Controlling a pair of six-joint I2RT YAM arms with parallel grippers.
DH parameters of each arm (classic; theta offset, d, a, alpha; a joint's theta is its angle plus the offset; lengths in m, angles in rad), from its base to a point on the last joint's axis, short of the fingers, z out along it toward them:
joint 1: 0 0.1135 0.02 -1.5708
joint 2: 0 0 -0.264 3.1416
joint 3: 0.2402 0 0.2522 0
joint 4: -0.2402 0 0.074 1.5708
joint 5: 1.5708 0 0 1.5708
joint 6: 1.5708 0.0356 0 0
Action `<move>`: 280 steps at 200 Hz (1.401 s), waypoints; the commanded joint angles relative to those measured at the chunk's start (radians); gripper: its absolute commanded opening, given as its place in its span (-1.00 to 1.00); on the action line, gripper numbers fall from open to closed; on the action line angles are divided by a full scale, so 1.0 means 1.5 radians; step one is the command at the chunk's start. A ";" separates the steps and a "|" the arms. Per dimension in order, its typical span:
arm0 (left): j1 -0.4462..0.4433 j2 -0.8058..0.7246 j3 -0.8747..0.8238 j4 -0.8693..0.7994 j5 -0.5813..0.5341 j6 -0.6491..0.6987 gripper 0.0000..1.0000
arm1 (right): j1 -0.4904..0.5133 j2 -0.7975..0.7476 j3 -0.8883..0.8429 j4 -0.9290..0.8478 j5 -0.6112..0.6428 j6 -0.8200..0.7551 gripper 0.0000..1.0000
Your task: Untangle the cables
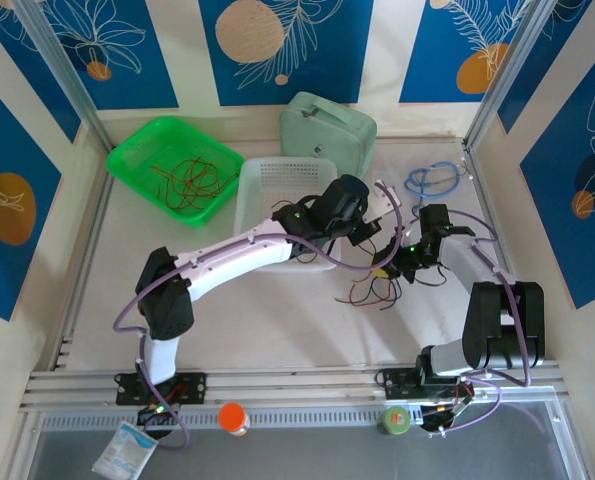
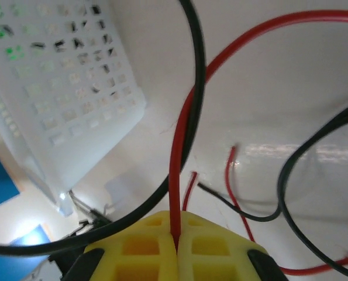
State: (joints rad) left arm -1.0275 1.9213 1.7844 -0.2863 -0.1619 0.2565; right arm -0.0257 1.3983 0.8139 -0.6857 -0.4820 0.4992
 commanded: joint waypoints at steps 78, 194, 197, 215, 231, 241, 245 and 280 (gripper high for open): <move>0.002 -0.159 -0.046 -0.053 -0.108 0.008 -1.00 | -0.193 -0.075 0.009 -0.076 0.239 -0.025 -1.00; 0.165 -0.177 -0.061 -0.139 -0.145 -0.129 -1.00 | -0.199 -0.128 -0.030 -0.053 0.182 0.007 -1.00; 0.177 -0.169 -0.061 -0.144 -0.135 -0.144 -1.00 | -0.197 -0.132 -0.029 -0.054 0.181 0.008 -1.00; 0.235 -0.116 -0.061 -0.171 -0.066 -0.228 -1.00 | -0.181 -0.156 -0.021 -0.068 0.175 0.015 -1.00; 0.265 -0.064 -0.060 -0.183 0.003 -0.279 -1.00 | -0.170 -0.180 -0.007 -0.083 0.170 0.020 -1.00; 0.269 -0.039 -0.064 -0.183 0.027 -0.297 -1.00 | -0.165 -0.196 0.007 -0.094 0.164 0.023 -1.00; 0.269 -0.031 -0.067 -0.181 0.037 -0.300 -1.00 | -0.163 -0.203 0.013 -0.100 0.161 0.025 -1.00; 0.269 -0.023 -0.107 -0.154 0.073 -0.333 -0.40 | -0.135 -0.257 0.091 -0.149 0.135 0.033 -1.00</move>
State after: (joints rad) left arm -0.6136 1.9198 1.6466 -0.5205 -0.1459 -0.1513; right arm -0.2558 1.0714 0.8562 -0.8341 -0.2161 0.5285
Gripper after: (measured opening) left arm 0.161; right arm 0.050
